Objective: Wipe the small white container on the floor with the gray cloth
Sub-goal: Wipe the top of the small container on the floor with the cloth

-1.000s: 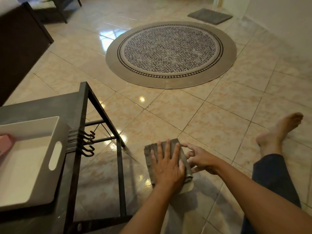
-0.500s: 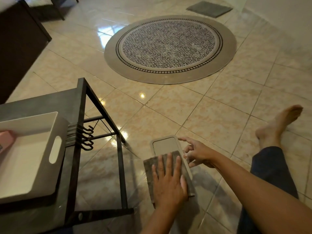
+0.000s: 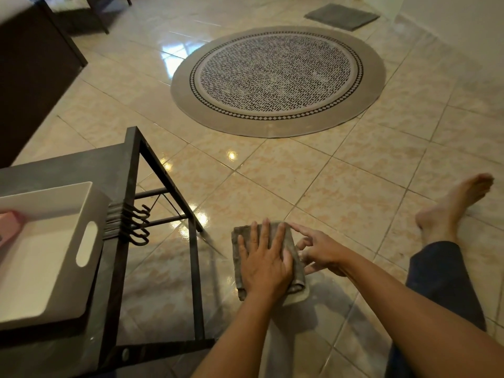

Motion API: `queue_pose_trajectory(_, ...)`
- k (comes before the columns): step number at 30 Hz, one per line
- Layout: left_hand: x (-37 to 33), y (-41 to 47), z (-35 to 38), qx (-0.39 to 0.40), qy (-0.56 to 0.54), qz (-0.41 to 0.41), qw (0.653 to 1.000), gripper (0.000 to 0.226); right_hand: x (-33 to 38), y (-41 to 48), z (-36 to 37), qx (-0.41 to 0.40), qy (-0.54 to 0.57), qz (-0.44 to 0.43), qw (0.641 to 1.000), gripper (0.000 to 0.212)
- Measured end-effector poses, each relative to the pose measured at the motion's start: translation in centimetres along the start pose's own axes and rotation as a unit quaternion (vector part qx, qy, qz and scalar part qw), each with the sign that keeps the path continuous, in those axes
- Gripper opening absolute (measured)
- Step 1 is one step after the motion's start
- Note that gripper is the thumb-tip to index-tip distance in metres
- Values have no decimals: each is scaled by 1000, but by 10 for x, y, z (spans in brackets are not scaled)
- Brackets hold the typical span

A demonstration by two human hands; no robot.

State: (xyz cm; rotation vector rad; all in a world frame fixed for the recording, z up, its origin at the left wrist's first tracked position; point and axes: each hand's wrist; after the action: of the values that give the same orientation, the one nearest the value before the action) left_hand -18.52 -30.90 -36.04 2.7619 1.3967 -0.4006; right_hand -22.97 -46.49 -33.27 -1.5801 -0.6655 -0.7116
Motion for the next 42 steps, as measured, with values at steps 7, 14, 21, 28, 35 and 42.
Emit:
queue_pose_trajectory(7,-11,-3,-1,-9,3,-7,1000,62,-2,-2,1,0,-11,6,1000,79)
queue_pose_trajectory(14,-7,4,-7,17,5,10,1000,62,-1,-5,2,-9,-15,8,1000,81)
queue_pose_trajectory(21,8,-49,8,-6,-31,-28,999,63,-2,-4,1,-1,-11,3,1000,77)
queue_pose_trajectory(28,-15,-23,11,17,11,19,1000,62,0,-5,2,7,-21,8,1000,81)
queue_pose_trajectory(35,-12,-1,2,37,22,-1,999,68,-1,-2,1,5,-25,0,1000,85)
queue_pose_trajectory(42,5,-25,-4,35,5,-61,998,74,-5,-1,1,1,-13,-1,1000,80)
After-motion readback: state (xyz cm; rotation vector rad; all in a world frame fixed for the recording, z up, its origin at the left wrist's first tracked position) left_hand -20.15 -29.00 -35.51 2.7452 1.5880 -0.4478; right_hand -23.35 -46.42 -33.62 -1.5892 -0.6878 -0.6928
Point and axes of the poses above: each hand's wrist, its own y-axis towards the middle knuckle, its own z-axis out of the palm, x = y × z, and after that the axes turned 3 degrees about z, right-handed
